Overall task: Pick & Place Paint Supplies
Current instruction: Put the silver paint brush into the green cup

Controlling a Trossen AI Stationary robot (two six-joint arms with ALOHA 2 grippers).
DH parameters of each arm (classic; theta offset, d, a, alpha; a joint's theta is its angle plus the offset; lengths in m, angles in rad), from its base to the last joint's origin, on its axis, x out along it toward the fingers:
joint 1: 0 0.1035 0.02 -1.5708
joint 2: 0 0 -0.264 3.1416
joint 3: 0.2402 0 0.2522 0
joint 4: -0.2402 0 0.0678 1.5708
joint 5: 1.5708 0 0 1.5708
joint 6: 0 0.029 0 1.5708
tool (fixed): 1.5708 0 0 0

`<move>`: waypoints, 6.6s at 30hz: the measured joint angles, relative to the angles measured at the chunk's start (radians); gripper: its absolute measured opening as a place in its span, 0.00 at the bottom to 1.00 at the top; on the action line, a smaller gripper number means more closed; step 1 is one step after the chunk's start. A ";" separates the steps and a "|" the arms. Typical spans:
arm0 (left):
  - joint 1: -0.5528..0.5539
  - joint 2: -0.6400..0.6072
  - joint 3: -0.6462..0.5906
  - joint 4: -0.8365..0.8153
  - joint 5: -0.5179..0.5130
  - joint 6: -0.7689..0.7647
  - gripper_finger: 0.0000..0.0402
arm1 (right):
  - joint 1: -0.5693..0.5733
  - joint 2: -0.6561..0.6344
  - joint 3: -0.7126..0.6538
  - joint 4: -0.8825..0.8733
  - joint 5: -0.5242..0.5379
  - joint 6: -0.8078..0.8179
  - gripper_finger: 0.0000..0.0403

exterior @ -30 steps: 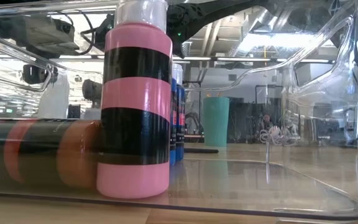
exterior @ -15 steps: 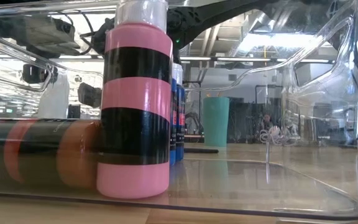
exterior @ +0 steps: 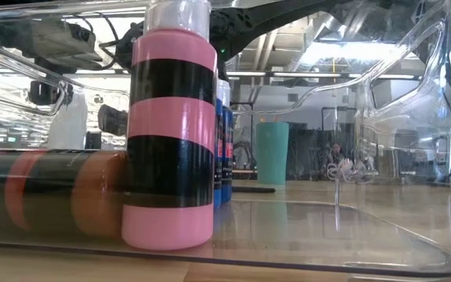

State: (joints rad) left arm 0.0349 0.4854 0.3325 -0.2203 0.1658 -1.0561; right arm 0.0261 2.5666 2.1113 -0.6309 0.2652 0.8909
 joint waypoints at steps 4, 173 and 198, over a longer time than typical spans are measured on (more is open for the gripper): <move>0.000 0.000 0.000 0.004 0.000 0.000 0.00 | 0.000 0.000 0.000 -0.030 -0.002 0.000 0.26; 0.144 0.130 0.000 0.137 -0.323 0.162 0.01 | -0.256 -0.991 -1.351 1.361 0.496 -0.883 0.04; 0.144 0.119 0.000 0.353 -0.068 0.128 0.00 | -0.036 -1.279 -0.935 0.516 0.339 -0.684 0.41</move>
State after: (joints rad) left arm 0.1791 0.6048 0.3325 0.1331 0.0980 -0.9284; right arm -0.0101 1.2873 1.1765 -0.1145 0.6040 0.2072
